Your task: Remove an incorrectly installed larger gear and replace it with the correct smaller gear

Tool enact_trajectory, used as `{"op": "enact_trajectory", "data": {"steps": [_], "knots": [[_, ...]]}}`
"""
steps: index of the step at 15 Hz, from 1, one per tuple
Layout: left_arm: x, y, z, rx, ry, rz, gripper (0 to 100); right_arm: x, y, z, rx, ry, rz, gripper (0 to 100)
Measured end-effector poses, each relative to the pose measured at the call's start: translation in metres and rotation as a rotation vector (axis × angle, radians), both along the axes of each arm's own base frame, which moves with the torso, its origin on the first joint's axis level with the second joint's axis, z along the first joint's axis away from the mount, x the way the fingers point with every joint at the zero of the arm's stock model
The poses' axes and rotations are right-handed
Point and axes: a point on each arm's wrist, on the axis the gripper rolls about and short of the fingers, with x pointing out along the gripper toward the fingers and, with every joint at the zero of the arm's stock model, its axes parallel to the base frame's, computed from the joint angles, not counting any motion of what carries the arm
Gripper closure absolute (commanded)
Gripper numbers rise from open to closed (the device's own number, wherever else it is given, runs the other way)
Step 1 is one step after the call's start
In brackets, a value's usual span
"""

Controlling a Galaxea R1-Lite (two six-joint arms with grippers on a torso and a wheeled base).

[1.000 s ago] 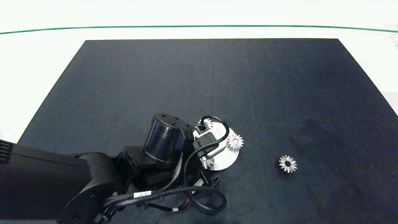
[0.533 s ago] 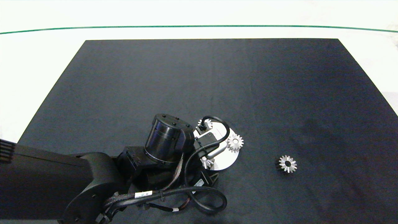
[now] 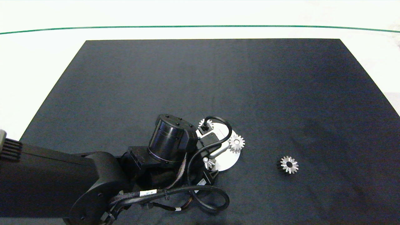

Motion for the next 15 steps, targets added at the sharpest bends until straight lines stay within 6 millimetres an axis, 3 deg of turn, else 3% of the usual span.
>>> {"op": "enact_trajectory", "data": {"steps": [10, 15], "knots": [[-0.004, 0.003, -0.002, 0.025, 0.025, -0.004, 65, -0.001, 0.000, 0.000, 0.002, -0.003, 0.004, 0], [-0.013, -0.002, -0.004, 0.003, 0.072, 0.000, 66, -0.002, 0.000, 0.000, 0.003, -0.005, 0.004, 0]]}}
